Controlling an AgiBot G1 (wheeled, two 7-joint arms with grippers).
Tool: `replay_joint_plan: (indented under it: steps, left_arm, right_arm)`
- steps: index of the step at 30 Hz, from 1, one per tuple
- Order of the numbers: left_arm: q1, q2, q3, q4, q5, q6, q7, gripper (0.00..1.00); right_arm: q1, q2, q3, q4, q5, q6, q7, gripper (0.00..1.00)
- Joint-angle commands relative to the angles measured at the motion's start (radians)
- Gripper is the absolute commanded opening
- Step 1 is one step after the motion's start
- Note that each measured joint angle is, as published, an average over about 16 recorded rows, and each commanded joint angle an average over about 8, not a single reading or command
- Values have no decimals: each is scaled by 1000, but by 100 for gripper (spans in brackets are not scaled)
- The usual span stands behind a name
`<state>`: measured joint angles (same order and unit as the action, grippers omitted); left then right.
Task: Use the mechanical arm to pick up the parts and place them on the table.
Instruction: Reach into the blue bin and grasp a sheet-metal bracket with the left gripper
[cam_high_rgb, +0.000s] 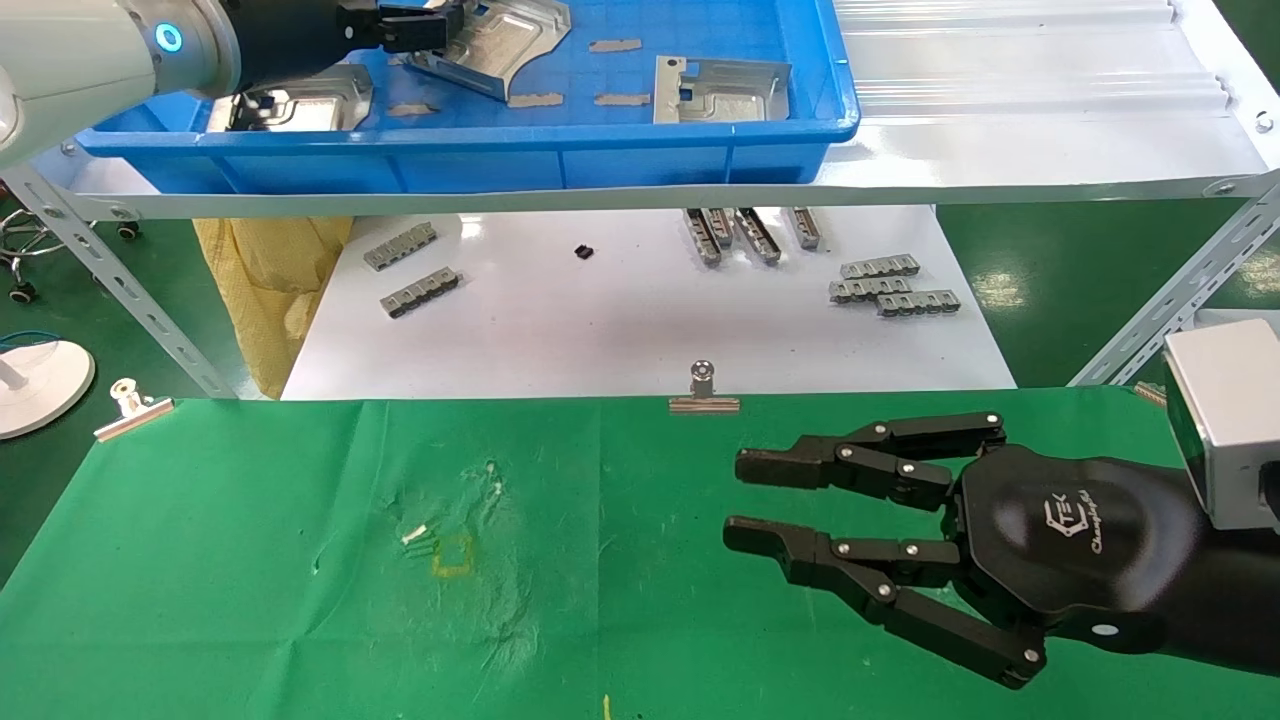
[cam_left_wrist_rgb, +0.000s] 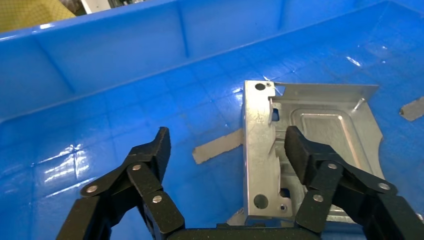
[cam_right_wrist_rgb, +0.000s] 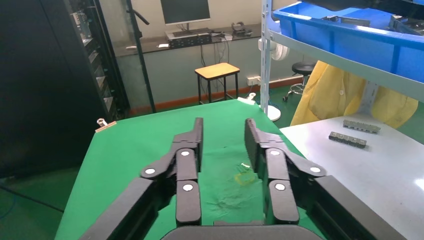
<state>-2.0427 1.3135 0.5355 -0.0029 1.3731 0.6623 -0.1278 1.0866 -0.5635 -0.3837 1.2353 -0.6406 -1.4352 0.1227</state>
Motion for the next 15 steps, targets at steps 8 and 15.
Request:
replay_joint_plan:
  steps: [8,15]
  left_arm:
    - [4,3,3,-2,5,10,2,0]
    - [7,7,13,-13,18,10,27,0]
  right_arm:
    - [0,0,0,0,0,0,0,100]
    - [0,0,0,0,0,0,0,100]
